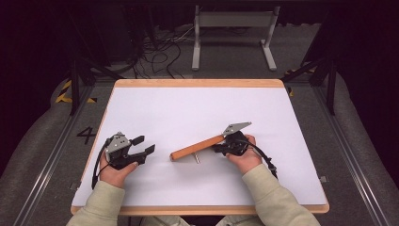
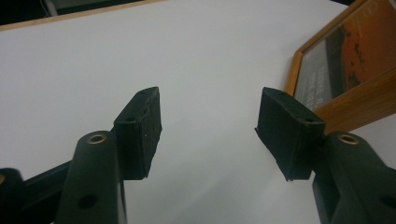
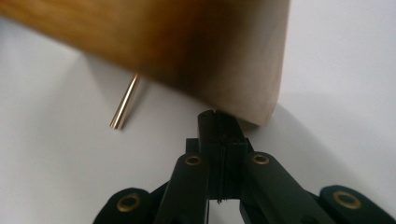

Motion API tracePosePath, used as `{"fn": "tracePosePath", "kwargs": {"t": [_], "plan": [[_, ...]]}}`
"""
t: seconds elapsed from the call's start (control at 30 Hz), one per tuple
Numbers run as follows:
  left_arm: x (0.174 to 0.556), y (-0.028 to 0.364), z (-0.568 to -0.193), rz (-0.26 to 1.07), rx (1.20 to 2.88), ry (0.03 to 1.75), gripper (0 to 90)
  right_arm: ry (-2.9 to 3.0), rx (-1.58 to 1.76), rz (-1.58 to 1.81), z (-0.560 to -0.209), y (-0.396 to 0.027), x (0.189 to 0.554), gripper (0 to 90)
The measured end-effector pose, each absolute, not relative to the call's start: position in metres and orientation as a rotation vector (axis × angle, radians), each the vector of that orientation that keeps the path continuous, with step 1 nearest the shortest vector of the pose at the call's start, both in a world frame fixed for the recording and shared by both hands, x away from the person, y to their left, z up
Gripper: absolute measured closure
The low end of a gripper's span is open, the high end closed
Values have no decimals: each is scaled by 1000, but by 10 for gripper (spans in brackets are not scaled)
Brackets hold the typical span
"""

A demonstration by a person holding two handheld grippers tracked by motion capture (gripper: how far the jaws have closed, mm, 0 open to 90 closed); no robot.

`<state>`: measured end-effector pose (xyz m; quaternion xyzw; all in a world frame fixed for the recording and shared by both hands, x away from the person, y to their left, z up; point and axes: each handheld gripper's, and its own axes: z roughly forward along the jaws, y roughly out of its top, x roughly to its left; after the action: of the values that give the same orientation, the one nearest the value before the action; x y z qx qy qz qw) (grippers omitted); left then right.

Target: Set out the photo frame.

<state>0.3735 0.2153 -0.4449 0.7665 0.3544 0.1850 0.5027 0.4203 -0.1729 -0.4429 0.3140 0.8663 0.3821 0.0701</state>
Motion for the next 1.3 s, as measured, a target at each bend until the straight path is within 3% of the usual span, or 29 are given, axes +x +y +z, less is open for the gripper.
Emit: {"fn": "tracePosePath", "kwargs": {"t": [0.37,0.73,0.87,1.07,1.3], "plan": [[373,215,-449,442,1860,859,404,2511,1152,1288,-448,-179,456,900],[373,212,-448,435,1864,844,404,2496,1067,1212,-440,-178,451,900],[372,212,-446,434,1868,826,404,2480,992,1129,-424,-182,438,849],[375,209,-446,425,1870,813,403,2475,1003,1096,-395,-187,412,661],[377,206,-446,421,1874,812,403,2474,1074,1123,-369,-179,397,547]]}}
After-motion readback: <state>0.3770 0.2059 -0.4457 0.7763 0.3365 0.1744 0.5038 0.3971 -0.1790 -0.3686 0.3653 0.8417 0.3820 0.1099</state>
